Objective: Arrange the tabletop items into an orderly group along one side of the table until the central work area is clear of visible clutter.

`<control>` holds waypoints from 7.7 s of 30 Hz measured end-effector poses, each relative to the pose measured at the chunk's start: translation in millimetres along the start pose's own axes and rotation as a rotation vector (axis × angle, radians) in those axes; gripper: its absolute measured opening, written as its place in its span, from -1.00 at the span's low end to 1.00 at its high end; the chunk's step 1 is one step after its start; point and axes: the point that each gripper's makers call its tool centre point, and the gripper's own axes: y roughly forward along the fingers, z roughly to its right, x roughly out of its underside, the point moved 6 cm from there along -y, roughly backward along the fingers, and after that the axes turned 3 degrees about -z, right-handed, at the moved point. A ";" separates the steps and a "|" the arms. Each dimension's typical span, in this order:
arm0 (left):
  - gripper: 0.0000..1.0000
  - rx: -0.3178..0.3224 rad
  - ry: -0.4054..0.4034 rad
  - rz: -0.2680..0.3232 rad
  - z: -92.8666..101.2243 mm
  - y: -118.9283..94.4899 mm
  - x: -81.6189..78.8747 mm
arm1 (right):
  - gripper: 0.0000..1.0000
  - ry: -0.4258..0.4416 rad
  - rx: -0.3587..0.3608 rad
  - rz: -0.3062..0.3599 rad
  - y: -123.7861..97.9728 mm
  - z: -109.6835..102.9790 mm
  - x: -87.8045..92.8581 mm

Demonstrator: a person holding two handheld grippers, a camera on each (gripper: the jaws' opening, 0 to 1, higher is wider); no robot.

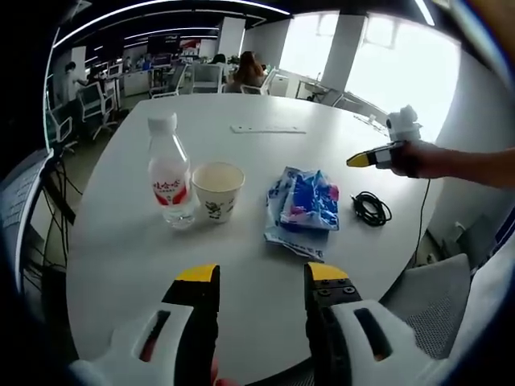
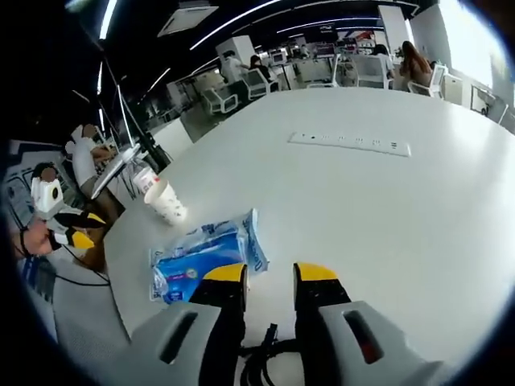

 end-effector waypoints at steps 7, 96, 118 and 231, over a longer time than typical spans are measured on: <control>-0.17 -0.012 -0.018 0.003 0.3 -2.2 3.5 | -0.54 -0.028 -0.021 -0.014 10.0 -1.2 -2.6; -0.18 -0.004 0.017 0.050 -3.5 -22.0 -5.5 | -1.00 -0.068 -0.010 0.015 -3.0 -8.0 -11.2; -0.18 0.043 0.054 0.048 4.4 -12.7 -14.1 | -1.00 0.015 0.070 0.075 -38.9 14.6 -10.7; -0.18 0.038 0.047 0.005 36.4 5.1 -12.1 | -0.78 0.216 0.205 -0.010 -69.1 87.9 44.7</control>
